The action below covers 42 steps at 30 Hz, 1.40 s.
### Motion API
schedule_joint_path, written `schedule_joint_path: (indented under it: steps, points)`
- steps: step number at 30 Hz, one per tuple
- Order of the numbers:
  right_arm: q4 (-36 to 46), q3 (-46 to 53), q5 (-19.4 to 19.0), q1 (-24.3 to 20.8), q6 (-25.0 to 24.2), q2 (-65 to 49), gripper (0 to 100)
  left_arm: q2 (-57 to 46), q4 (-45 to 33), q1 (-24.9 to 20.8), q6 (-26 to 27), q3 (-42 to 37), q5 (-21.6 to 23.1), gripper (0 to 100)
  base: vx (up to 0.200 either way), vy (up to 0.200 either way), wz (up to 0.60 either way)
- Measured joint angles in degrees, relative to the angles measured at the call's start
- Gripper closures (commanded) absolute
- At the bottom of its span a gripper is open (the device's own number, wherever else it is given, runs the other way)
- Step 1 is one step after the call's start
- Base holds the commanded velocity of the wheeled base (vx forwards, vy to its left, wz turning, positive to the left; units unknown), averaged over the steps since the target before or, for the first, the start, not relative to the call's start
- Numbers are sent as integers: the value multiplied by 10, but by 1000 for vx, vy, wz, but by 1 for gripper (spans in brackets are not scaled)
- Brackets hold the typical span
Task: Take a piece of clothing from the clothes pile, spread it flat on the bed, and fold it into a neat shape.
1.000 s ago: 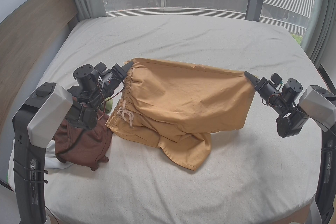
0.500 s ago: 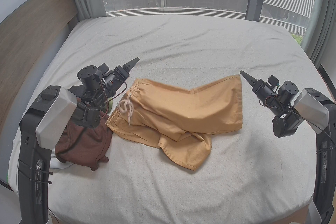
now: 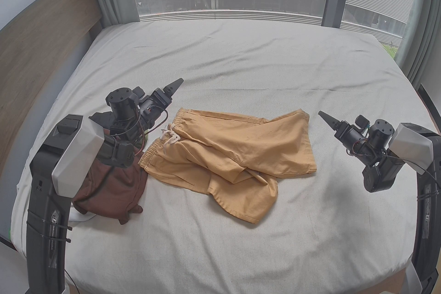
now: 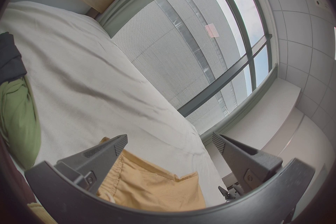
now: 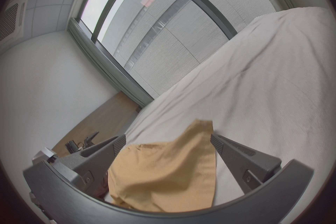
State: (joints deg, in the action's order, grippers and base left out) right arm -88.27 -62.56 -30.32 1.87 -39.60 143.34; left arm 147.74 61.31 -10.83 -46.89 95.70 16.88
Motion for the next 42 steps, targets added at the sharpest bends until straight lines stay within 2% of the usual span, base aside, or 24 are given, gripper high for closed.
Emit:
schedule_joint_path:
  steps: [4, 9, 15, 23, 30, 38, 42]
  points:
    - [0, 56, 0, -6, 28, -11, 0, -16, 7, 2, 11, -48, -1, 0, 0, 0, 0]
    - [0, 132, -1, -20, 51, -31, 0, -54, 27, 4, 24, -146, 7, 0, 0, 0, 0]
    - [0, 210, -4, -50, 62, -63, 0, -116, 58, 15, 37, -295, 48, 0, 0, 0, 0]
    - [0, 263, -1, -102, 68, -78, 0, -177, 109, 41, 59, -434, 86, 0, 0, 0, 0]
    - [0, 279, 1, -140, 73, -43, 0, -201, 120, 55, 104, -484, 98, 0, 0, 0, 0]
    - [1, 265, 5, -161, 73, 1, 0, -205, 122, 53, 108, -494, 98, 0, 0, 0, 0]
    - [0, 246, 19, -170, 72, 20, 0, -205, 122, 52, 108, -494, 100, 0, 0, 0, 0]
